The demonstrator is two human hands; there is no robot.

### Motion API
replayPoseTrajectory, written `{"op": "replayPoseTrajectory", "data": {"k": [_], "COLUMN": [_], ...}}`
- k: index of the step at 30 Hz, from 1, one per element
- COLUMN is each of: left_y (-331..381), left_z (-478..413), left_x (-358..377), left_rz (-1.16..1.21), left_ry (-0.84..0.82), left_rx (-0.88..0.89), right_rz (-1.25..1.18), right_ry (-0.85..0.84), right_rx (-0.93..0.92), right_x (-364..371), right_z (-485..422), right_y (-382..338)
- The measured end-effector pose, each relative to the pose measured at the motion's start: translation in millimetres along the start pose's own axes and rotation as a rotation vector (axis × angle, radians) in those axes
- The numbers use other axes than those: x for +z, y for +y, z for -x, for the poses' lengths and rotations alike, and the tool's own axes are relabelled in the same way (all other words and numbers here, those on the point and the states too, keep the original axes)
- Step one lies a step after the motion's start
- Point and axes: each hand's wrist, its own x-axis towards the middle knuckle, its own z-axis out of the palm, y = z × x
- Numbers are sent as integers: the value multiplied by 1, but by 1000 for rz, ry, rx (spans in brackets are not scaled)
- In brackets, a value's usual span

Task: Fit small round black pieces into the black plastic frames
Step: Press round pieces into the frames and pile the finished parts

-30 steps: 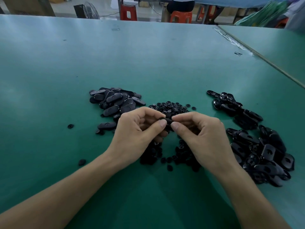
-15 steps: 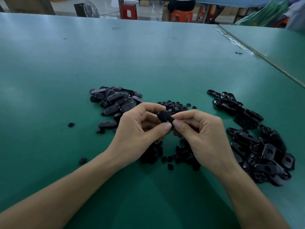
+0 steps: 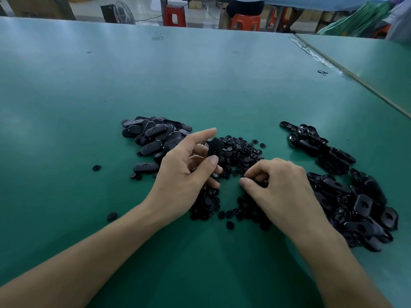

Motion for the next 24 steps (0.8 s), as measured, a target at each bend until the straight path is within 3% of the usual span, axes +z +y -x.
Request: {"op": "replayPoseTrajectory", "data": {"k": [11,20,24], "left_y": [-3,0,-1], "left_z": [2,4,4], "left_x": [-2,-2,-2], "left_rz": [-79,-79,-114], "left_ry": [12,40,35], "left_rx": [17,9,-9], "right_rz": [120,-340,-404], "right_ry": [50,149,176], "right_rx": [-34,-82,-130], "right_x": [8,7,6], "right_z": [1,2,2], "right_y": [-7,-11,-13]}}
